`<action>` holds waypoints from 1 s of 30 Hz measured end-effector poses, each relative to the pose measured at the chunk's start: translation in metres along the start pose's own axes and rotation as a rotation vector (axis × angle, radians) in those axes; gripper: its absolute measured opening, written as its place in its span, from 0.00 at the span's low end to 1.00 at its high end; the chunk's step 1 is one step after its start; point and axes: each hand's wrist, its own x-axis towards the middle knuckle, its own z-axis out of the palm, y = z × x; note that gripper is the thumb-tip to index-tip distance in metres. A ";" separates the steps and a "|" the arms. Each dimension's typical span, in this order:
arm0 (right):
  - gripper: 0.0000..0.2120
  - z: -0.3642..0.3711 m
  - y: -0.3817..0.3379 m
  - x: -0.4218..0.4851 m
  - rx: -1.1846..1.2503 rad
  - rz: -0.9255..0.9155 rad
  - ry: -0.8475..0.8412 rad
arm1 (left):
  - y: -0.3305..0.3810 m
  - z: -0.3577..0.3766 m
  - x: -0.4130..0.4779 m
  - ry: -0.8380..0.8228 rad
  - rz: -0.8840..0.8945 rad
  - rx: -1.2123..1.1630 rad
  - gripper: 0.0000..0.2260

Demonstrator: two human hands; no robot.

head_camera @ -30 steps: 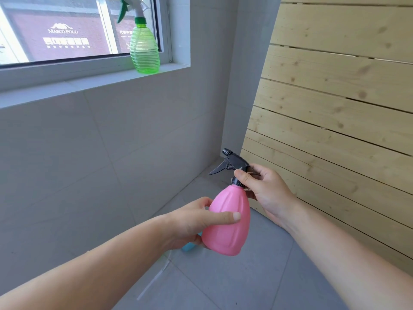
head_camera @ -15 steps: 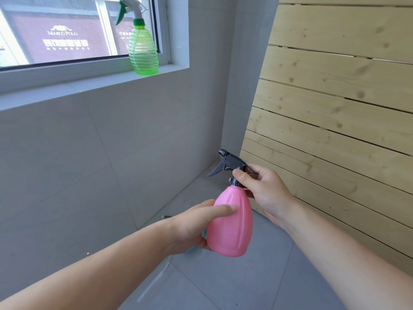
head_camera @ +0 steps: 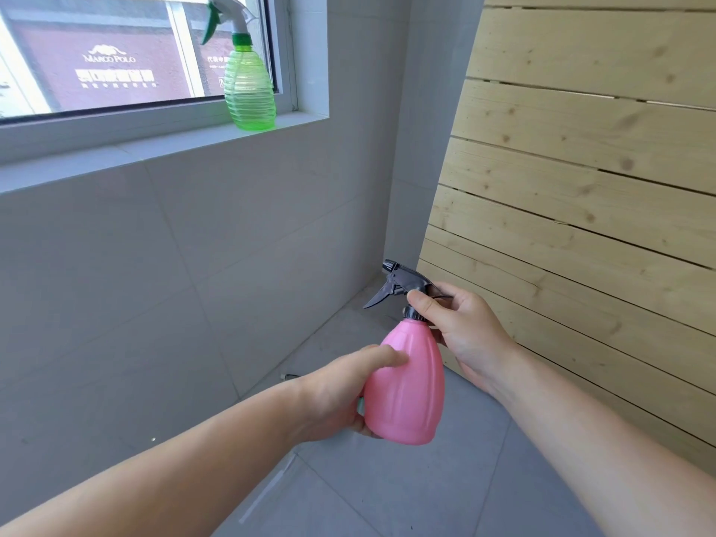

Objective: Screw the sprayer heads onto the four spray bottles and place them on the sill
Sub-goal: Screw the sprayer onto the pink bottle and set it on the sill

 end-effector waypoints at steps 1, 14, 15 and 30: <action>0.05 0.000 0.001 0.000 0.000 0.002 0.001 | -0.001 -0.001 0.001 -0.008 0.001 0.001 0.27; 0.05 -0.005 -0.006 -0.001 0.184 0.087 -0.038 | -0.002 -0.003 -0.004 -0.107 0.083 -0.028 0.27; 0.05 -0.006 -0.007 -0.001 0.198 0.090 -0.054 | -0.003 -0.003 -0.004 -0.114 0.094 -0.026 0.26; 0.05 -0.002 -0.016 0.000 0.237 0.112 0.019 | 0.004 0.000 -0.002 0.034 0.183 0.106 0.30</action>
